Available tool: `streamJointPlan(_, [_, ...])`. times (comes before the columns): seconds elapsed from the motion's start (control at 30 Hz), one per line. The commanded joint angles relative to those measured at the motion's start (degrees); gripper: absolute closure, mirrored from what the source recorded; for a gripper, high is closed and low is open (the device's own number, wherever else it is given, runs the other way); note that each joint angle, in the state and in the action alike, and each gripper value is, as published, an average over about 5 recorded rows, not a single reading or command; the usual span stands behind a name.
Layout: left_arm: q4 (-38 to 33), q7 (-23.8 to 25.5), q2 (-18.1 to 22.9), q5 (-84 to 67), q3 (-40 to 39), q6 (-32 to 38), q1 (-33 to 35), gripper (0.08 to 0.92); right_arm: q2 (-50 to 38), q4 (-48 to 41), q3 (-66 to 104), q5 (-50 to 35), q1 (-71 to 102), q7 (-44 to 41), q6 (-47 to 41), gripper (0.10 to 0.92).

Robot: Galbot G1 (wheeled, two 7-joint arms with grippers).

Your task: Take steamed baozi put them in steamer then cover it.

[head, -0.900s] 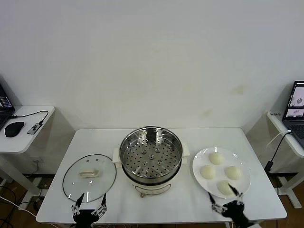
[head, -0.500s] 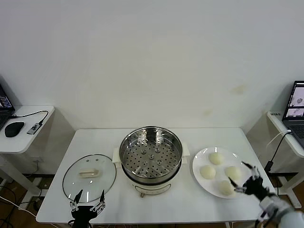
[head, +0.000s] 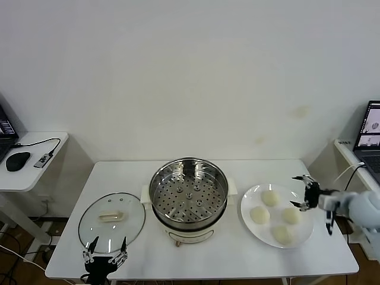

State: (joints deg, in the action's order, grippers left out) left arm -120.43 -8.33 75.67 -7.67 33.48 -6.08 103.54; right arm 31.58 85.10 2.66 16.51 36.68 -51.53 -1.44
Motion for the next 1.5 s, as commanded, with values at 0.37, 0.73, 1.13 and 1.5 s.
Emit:
streamJointPlan(0.37, [0.27, -0.44, -0.06, 0.09, 1.32, -0.27, -0.42, 0.177, 6.28, -19.71, -41.77, -3.50, -33.34, -8.61, -1.27, 0.203])
streamJointPlan(0.73, [1.23, -0.45, 0.00, 0.28, 1.94, -0.24, -0.49, 0.177, 11.14, -23.42, -45.19, -2.62, -32.82, -7.75, -3.52, 0.203])
streamJointPlan(1.13, [1.17, -0.34, 0.03, 0.95, 2.32, -0.14, -0.37, 0.177, 14.29, -26.69, -43.37, -0.97, -31.94, -5.43, -5.19, 0.203])
streamJointPlan(1.5, [1.30, -0.31, 0.11, 1.65, 2.24, -0.09, -0.45, 0.177, 14.81, -26.88, -42.98, -1.10, -32.01, -4.91, -6.22, 0.273])
